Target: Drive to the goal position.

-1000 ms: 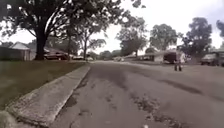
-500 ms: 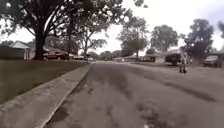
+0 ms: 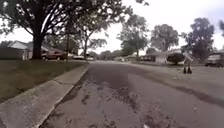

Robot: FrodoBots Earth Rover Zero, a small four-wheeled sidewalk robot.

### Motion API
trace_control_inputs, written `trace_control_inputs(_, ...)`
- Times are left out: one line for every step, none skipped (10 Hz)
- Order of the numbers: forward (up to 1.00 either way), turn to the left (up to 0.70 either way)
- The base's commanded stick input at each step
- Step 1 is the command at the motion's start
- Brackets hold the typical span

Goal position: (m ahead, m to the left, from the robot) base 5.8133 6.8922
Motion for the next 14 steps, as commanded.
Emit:
trace_control_inputs(0.70,0.00)
trace_control_inputs(0.70,0.00)
trace_control_inputs(0.70,0.00)
trace_control_inputs(0.70,0.00)
trace_control_inputs(0.70,0.00)
trace_control_inputs(0.70,0.00)
trace_control_inputs(0.70,0.04)
trace_control_inputs(0.70,0.22)
trace_control_inputs(0.70,0.27)
trace_control_inputs(0.70,0.00)
trace_control_inputs(0.70,0.00)
trace_control_inputs(0.70,0.00)
trace_control_inputs(0.70,0.00)
trace_control_inputs(0.70,0.00)
